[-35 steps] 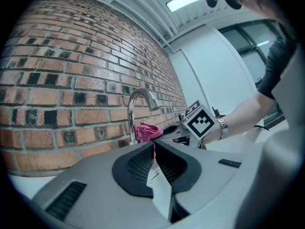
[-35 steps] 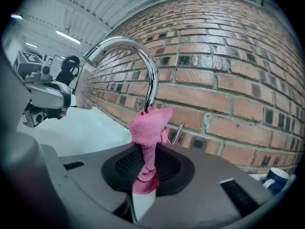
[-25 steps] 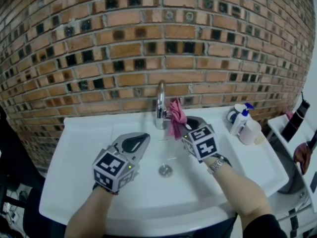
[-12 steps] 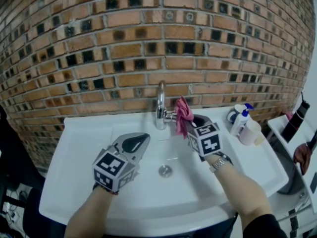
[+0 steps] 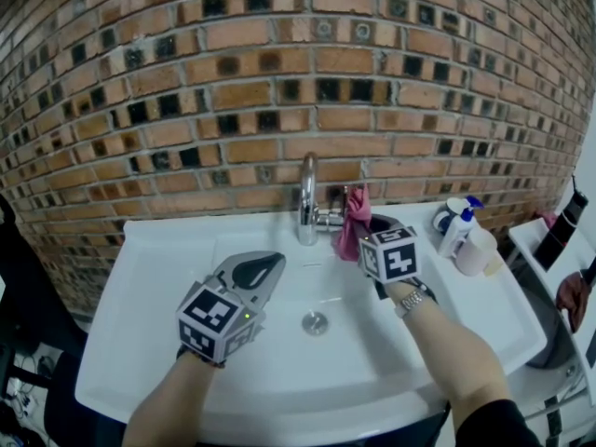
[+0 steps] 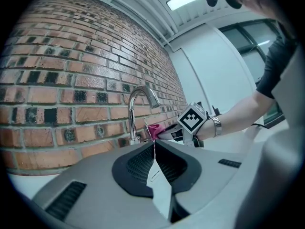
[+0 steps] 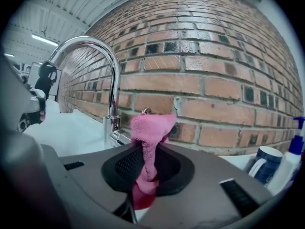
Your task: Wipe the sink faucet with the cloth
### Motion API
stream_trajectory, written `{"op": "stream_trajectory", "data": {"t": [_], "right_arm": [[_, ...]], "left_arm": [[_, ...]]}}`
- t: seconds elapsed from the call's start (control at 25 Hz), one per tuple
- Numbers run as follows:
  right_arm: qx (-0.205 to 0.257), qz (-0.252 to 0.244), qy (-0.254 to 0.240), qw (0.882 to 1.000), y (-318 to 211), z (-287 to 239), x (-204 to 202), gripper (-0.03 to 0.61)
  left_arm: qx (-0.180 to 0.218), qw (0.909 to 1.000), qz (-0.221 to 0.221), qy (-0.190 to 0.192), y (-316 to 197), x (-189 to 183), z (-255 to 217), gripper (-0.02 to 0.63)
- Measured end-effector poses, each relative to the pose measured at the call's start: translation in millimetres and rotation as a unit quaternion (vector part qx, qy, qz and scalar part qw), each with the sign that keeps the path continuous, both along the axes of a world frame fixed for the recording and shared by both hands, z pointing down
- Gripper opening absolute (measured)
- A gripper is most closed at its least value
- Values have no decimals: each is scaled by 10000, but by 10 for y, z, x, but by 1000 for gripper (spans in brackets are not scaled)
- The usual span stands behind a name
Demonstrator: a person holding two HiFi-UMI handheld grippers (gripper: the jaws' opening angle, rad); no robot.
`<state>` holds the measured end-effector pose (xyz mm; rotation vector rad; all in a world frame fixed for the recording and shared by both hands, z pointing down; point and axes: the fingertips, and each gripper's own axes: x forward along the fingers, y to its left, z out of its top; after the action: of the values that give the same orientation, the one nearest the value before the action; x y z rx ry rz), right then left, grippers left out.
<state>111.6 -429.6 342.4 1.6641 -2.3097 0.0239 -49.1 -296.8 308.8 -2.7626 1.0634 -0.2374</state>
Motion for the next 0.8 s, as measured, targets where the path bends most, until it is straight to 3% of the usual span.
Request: {"op": "stream_trajectory", "data": {"t": [0.8], "right_arm": [[348, -121, -11, 9993, -233, -294, -108, 57]], "left_arm": [[141, 9999, -28, -61, -77, -49, 12, 17]]}}
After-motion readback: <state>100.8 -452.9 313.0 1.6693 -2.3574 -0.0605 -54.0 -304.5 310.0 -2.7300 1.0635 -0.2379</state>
